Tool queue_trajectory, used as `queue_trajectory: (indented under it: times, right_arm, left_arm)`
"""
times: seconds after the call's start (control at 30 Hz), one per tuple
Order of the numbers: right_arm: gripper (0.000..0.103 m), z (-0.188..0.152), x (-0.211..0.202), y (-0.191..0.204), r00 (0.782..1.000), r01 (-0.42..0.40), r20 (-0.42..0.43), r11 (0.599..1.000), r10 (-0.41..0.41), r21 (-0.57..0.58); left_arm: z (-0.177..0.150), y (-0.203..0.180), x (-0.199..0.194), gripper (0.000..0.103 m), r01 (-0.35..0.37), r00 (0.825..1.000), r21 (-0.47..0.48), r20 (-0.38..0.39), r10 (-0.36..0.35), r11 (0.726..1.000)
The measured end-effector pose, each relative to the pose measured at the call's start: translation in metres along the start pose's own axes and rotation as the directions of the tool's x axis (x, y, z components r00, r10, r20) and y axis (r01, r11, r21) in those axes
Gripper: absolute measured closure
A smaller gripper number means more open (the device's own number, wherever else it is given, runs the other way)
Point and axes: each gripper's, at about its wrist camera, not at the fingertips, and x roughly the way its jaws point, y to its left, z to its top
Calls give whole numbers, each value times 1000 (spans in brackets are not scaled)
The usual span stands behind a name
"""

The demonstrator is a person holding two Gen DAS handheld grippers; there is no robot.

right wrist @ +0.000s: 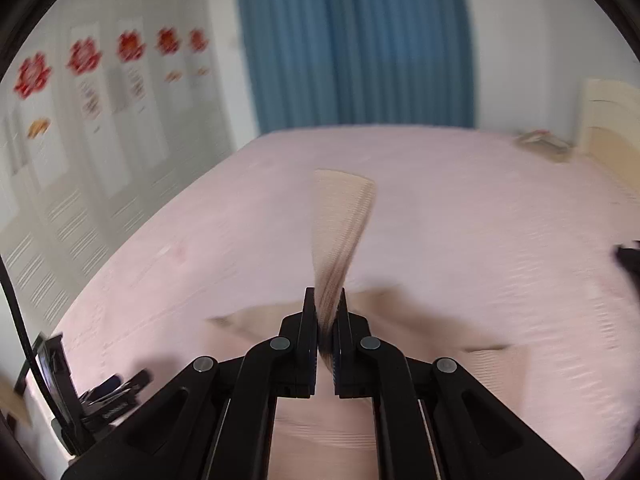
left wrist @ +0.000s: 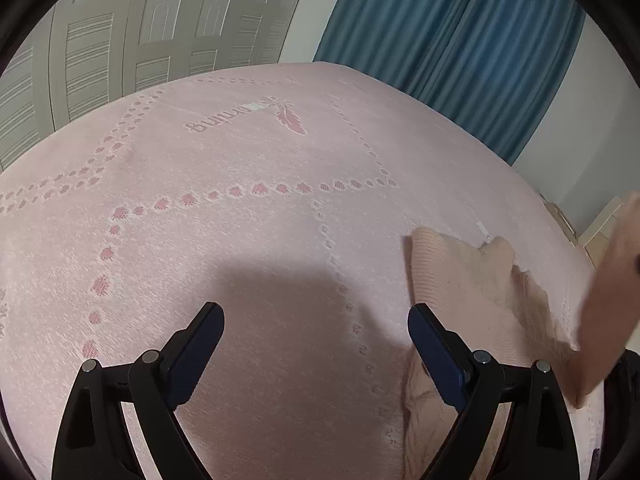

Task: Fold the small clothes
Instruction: 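Lay the held sleeve across the sweater body with the right tool, then release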

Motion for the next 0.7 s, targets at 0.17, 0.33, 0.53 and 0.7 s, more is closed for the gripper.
queue_trajectory:
  times: [0.17,0.33,0.53,0.7]
  right_arm:
    - [92,-38,67,33,980,-91,-172,995,98,49]
    - [65,-66,55,-10,987,-59,-141,992,74,112]
    - [65,-103,13,-111,989,113,-117,977,-93,183]
    - [65,-137,1,-175,969,227,-154,947,-195,229]
  left_arm:
    - [-3,-1,-1,10,36,999,21,-8,-36,999]
    - [-10,-21,2,10,115,993,63,-43,-112,991]
    - [-19,-55,8,11,267,962,61,-75,-263,962]
    - [-29,-100,18,11,362,928,56,-114,-354,931]
